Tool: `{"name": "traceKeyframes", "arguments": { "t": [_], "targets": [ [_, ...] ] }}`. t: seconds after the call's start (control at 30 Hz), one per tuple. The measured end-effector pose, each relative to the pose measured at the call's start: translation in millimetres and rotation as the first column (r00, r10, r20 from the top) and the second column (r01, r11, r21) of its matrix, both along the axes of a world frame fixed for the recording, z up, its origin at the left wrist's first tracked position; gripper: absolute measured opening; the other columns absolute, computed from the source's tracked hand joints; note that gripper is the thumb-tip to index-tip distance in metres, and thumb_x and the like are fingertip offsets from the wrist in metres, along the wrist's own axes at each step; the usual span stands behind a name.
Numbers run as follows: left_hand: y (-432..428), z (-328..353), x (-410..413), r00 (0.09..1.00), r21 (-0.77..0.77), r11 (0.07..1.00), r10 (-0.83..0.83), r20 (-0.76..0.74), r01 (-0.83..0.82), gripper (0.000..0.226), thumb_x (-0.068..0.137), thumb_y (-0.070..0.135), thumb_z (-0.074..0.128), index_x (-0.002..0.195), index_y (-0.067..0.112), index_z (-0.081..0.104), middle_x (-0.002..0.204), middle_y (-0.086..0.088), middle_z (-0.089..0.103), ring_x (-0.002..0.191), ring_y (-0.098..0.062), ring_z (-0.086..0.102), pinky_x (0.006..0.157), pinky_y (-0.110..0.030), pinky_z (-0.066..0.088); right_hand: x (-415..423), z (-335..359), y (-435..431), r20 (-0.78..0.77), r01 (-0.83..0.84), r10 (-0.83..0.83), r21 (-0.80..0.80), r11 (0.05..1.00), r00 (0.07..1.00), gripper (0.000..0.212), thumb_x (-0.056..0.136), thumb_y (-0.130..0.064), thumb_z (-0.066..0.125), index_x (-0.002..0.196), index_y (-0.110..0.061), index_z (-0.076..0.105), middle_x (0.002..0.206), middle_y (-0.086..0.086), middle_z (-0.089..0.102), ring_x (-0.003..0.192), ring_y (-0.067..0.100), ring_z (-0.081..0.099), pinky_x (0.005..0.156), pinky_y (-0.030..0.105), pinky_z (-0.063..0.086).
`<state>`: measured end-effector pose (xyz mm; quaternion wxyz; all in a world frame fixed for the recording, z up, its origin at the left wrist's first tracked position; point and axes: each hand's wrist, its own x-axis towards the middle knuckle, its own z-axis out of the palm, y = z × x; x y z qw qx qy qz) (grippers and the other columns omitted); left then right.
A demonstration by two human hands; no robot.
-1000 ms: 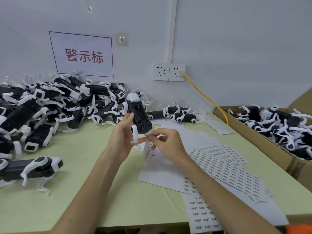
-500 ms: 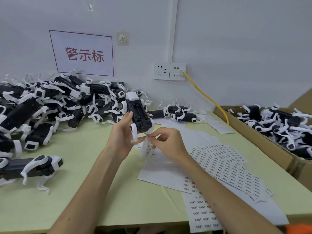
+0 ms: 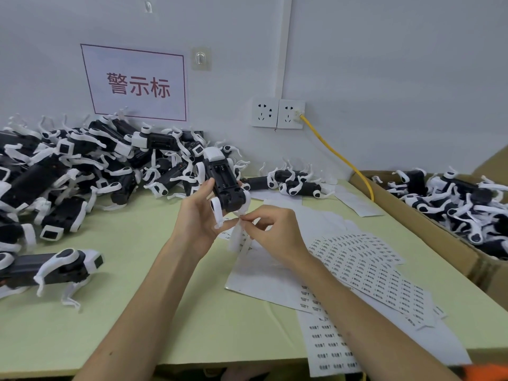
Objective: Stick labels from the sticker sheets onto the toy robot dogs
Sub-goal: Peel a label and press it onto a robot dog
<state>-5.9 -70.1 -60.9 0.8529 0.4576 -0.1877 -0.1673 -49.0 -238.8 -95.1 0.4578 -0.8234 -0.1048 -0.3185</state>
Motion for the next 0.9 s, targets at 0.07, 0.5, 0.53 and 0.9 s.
{"name": "traceKeyframes", "arguments": {
  "t": [0.07, 0.5, 0.53, 0.9],
  "targets": [
    [-0.7, 0.3, -0.8, 1.0, 0.005, 1.0, -0.008, 0.004, 0.008, 0.05, 0.103, 0.039, 0.05, 0.145, 0.013, 0.057, 0.135, -0.009, 0.069, 0.109, -0.025, 0.072, 0.088, -0.047, 0.06, 0.2, -0.5, -1.4, 0.033, 0.019, -0.019, -0.027, 0.999, 0.999, 0.006, 0.085, -0.003, 0.078, 0.086, -0.009, 0.081, 0.076, -0.01, 0.07, 0.059, 0.019, 0.064, 0.062, 0.023, 0.051],
    [1.9, -2.2, 2.5, 0.998, -0.021, 1.0, -0.021, -0.054, 0.02, 0.037, 0.103, 0.039, 0.051, 0.125, 0.018, 0.073, 0.127, -0.006, 0.073, 0.101, -0.022, 0.073, 0.075, -0.04, 0.063, 0.6, -1.6, -3.1, 0.096, 0.004, 0.009, -0.137, 0.991, 0.995, 0.011, 0.083, -0.004, 0.081, 0.092, -0.01, 0.082, 0.083, -0.002, 0.075, 0.056, 0.016, 0.06, 0.062, 0.019, 0.049],
    [2.0, -2.2, 2.5, 0.998, -0.02, 1.0, -0.025, -0.056, 0.024, 0.036, 0.103, 0.039, 0.051, 0.123, 0.02, 0.074, 0.127, -0.006, 0.073, 0.101, -0.022, 0.073, 0.074, -0.04, 0.063, 0.7, -1.8, -2.9, 0.108, 0.005, 0.011, -0.15, 0.989, 0.994, 0.01, 0.083, -0.004, 0.08, 0.091, -0.009, 0.082, 0.082, -0.001, 0.075, 0.056, 0.017, 0.058, 0.062, 0.019, 0.047],
    [2.3, -4.5, 5.1, 0.998, -0.044, 0.999, -0.023, -0.057, 0.021, 0.04, 0.103, 0.04, 0.051, 0.13, 0.016, 0.069, 0.129, -0.008, 0.072, 0.104, -0.023, 0.073, 0.075, -0.04, 0.062, 4.5, -4.2, -3.3, 0.165, 0.05, -0.021, -0.175, 0.983, 0.986, 0.014, 0.081, 0.0, 0.076, 0.089, -0.01, 0.081, 0.078, -0.016, 0.066, 0.058, 0.011, 0.056, 0.061, 0.01, 0.042]
  ]
}}
